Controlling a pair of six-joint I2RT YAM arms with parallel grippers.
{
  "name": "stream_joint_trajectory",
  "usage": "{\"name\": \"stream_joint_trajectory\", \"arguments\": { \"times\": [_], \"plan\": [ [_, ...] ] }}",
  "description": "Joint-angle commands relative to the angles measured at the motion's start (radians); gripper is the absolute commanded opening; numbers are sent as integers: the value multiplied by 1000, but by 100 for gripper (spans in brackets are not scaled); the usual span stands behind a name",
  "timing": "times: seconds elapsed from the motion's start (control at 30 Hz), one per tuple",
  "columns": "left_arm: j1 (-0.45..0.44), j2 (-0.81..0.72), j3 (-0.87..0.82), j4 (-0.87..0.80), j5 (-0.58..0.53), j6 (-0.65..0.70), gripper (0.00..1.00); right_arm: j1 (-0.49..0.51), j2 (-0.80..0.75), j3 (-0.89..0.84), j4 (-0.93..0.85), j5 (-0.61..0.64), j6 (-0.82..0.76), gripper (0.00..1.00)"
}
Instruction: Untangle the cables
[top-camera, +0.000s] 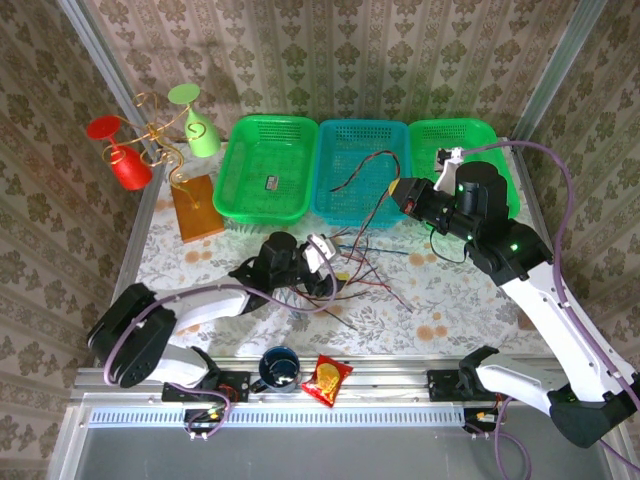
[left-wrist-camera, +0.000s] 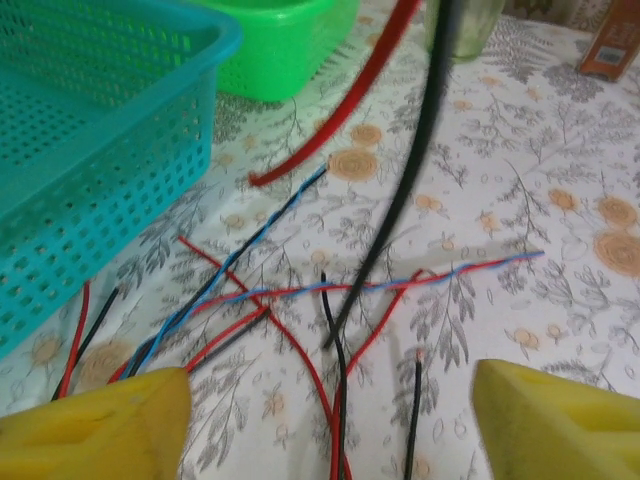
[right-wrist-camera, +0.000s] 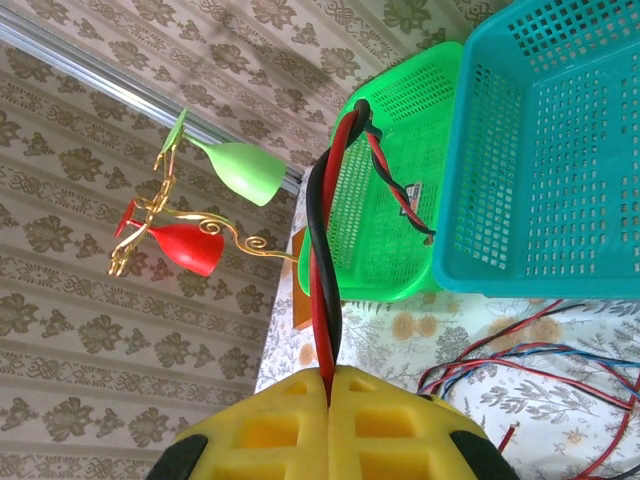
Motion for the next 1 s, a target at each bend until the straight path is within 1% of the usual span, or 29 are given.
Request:
{"name": "stream_joint_trajectory", "arguments": {
  "times": [0.0,0.1,0.17,0.27,0.3,0.33,0.4,0.5,0.57,0.7,0.8,0.87,0.9,0.97],
  "plan": [
    [-10,57,-13,246,-30,-33,64,-6,-18,-7,38,-26,28,0],
    [-21,104,-8,331,-36,-77,54,-6,-28,-19,36,-31,34,0],
    [-30,109,-2,337,-37,-89,42,-6,-36,-31,36,-29,36,0],
    [-35,85,-14,318,-41,-114,17,-6,-44,-49,35,-26,36,0],
    [-35,70,-20,306,-37,-123,7,-7,-45,-55,36,-27,37,0],
    [-34,52,-27,290,-28,-121,0,-8,-45,-63,36,-28,37,0],
    [-33,9,-33,242,-26,-134,0,-10,-45,-78,34,-27,36,0],
    [-30,-77,-7,73,-15,-139,0,-14,-47,-105,24,-12,28,0],
    [-26,-139,26,-89,1,-142,0,-18,-43,-123,6,3,21,0],
    [-8,-251,140,-480,104,-142,0,-20,-11,-160,-30,13,7,0],
    [11,-289,249,-778,185,-151,0,-19,21,-199,-15,-15,13,0],
    [15,-300,321,-962,203,-153,0,-19,49,-229,5,-45,17,0],
    [15,-305,343,-1017,212,-159,0,-19,64,-244,17,-57,20,0],
    [17,-320,379,-1083,243,-195,0,-18,105,-279,48,-91,25,4]
  ]
}}
